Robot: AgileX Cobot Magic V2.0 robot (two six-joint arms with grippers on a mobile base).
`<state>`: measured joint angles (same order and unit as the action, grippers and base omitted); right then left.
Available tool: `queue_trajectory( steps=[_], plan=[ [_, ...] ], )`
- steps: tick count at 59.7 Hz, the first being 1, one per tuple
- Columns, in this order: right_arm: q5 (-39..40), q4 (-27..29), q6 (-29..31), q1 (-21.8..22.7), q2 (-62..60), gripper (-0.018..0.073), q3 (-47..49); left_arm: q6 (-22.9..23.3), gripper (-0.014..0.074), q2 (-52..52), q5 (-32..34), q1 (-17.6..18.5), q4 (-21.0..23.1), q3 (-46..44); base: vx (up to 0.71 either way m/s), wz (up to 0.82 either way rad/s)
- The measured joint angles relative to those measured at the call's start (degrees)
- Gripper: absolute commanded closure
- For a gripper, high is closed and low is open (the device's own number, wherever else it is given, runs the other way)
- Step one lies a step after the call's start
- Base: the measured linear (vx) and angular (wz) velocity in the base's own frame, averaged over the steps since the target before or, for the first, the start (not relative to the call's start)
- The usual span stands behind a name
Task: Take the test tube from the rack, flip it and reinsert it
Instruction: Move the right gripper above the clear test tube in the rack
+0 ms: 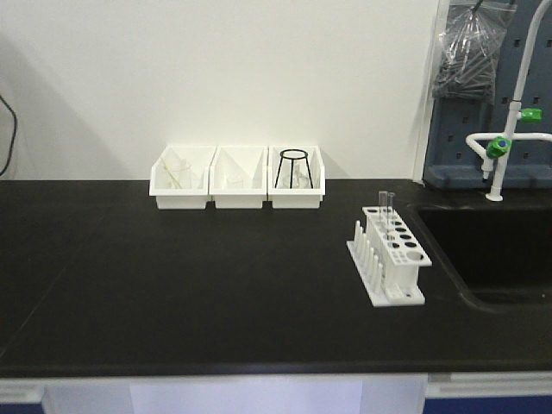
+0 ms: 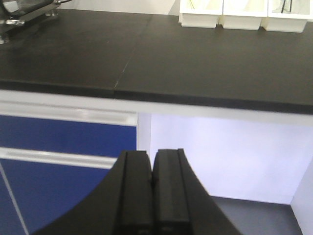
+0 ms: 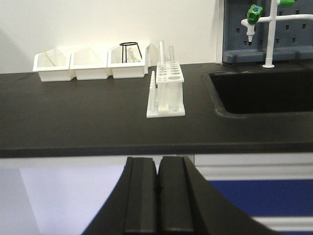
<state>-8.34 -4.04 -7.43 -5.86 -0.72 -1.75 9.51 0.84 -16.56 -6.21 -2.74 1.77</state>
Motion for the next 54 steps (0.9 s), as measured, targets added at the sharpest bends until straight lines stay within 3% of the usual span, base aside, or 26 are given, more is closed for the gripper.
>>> queue_trajectory(
  steps=[54],
  plan=[
    [0.0, 0.0, 0.0, 0.0, 0.0, 0.0568, 0.0, 0.0, 0.0603, 0.0, 0.0, 0.0, 0.0, 0.0, 0.38, -0.02]
  ],
)
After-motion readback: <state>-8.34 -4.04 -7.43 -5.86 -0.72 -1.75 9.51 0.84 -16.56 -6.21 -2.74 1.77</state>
